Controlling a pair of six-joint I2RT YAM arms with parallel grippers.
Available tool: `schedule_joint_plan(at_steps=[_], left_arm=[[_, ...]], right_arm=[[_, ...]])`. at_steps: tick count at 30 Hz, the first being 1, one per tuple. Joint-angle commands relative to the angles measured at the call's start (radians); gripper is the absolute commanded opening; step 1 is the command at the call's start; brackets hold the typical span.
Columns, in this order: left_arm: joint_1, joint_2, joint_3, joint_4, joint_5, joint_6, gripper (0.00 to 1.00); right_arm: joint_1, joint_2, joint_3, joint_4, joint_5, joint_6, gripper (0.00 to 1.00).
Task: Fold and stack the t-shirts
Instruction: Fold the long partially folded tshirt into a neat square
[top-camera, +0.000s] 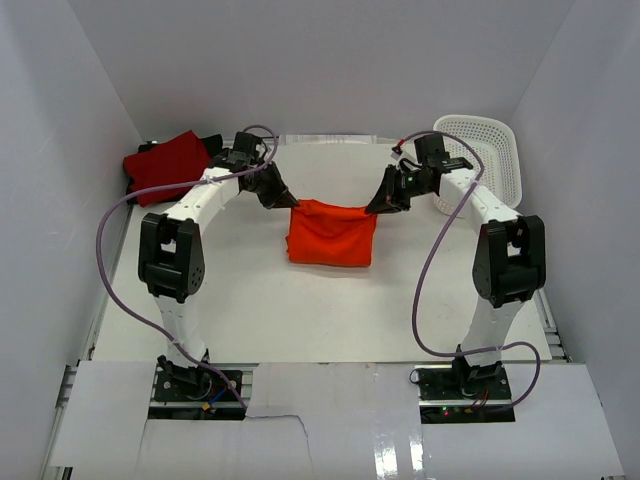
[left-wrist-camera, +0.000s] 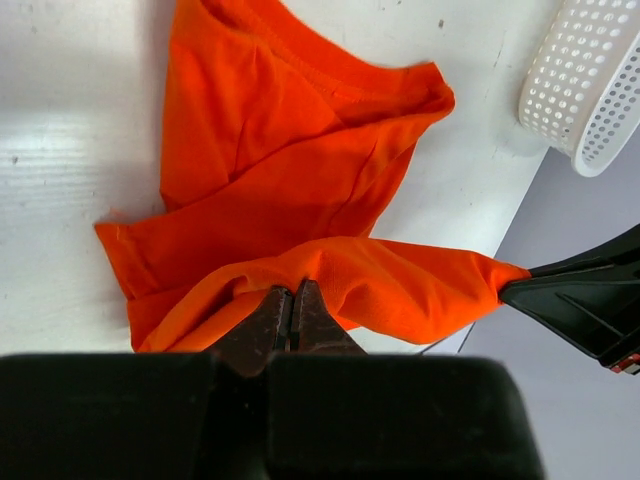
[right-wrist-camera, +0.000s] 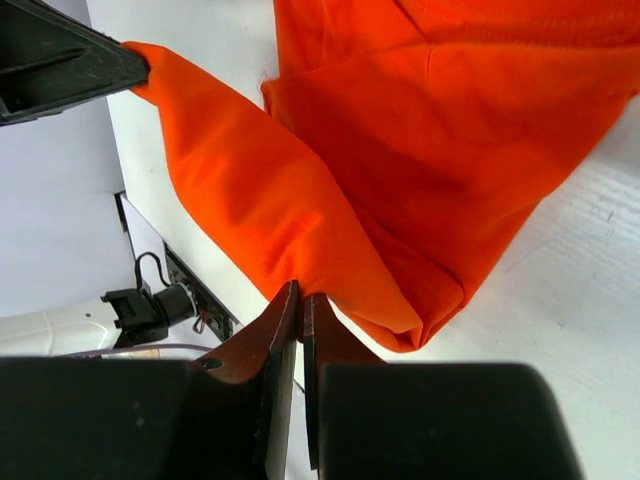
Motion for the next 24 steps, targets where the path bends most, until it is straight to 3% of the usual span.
schedule_joint_plan(at_steps=[1, 12, 24], left_arm=[[0.003, 0.002, 0.091, 0.012, 0.016, 0.023, 0.00], [0.003, 0.132, 0.255, -0.013, 0.016, 0.029, 0.00], [0.003, 0.215, 0.298, -0.005, -0.009, 0.048, 0.00]], right_arm=[[-0.013, 0.021, 0.098, 0.004, -0.012, -0.020, 0.08], [-0.035, 0.152, 0.218, 0.004, -0.009, -0.021, 0.08], [-0.053, 0.268, 0.324, 0.007, -0.003, -0.026, 0.08]])
